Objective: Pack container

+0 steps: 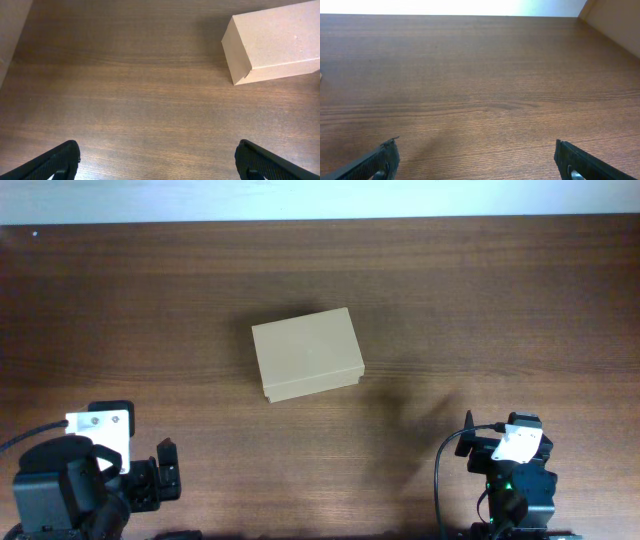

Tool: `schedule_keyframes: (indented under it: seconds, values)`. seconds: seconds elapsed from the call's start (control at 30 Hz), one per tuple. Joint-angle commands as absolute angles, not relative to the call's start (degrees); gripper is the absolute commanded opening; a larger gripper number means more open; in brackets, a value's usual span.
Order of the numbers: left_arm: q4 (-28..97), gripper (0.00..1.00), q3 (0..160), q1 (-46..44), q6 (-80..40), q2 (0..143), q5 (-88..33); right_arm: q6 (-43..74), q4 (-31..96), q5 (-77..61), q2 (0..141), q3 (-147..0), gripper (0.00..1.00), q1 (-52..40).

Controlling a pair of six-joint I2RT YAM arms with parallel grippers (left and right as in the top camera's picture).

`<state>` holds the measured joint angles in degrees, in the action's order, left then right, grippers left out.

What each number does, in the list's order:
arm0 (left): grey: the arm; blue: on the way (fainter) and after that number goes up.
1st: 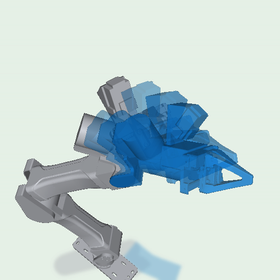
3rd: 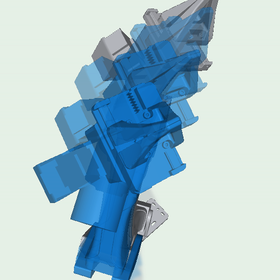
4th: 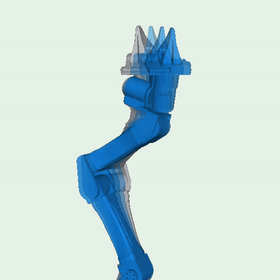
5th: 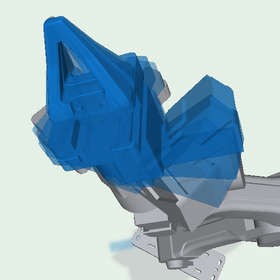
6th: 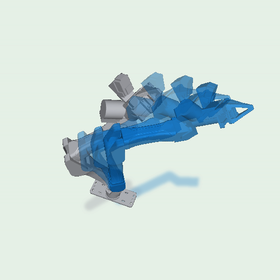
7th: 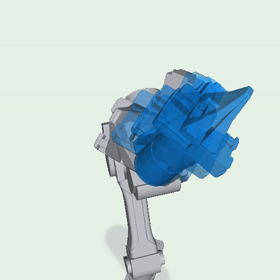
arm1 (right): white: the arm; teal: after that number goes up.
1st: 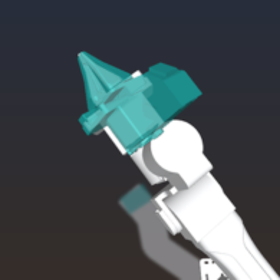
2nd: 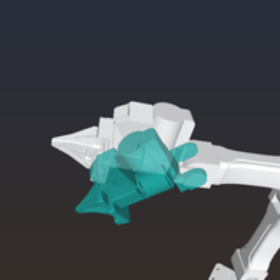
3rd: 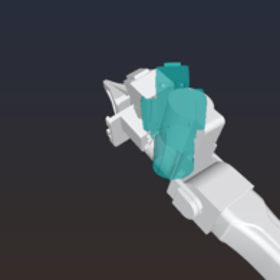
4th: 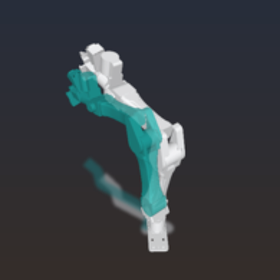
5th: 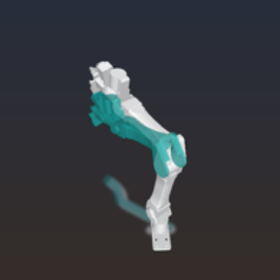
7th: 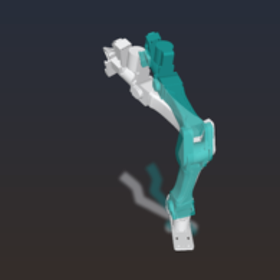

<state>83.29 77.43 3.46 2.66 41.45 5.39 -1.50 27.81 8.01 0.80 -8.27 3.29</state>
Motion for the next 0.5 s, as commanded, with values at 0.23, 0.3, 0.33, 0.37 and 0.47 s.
schedule_keyframes:
  seconds: [0.23, 0.3, 0.33, 0.37, 0.47]
  values:
    - [71.5, 1.0, 68.9, 3.4, 3.0, 35.1, 4.2, -1.0, 27.6, 8.1, 0.1, -7.8, 0.99, 3.7]
    - [62.7, 1.0, 63.3, 3.4, 3.0, 31.2, 2.0, -1.0, 27.6, 8.1, 0.1, -7.8, 0.99, 3.7]
    - [57.8, 1.0, 59.6, 3.4, 3.0, 29.0, 0.5, -1.0, 27.6, 8.1, 0.1, -7.8, 0.99, 3.7]
    - [54.0, 1.0, 56.4, 3.4, 3.0, 27.1, -0.6, -1.0, 27.6, 8.1, 0.1, -7.8, 0.99, 3.7]
    - [41.8, 1.0, 45.7, 3.4, 3.0, 21.3, -4.4, -1.0, 27.6, 8.1, 0.1, -7.8, 0.99, 3.7]
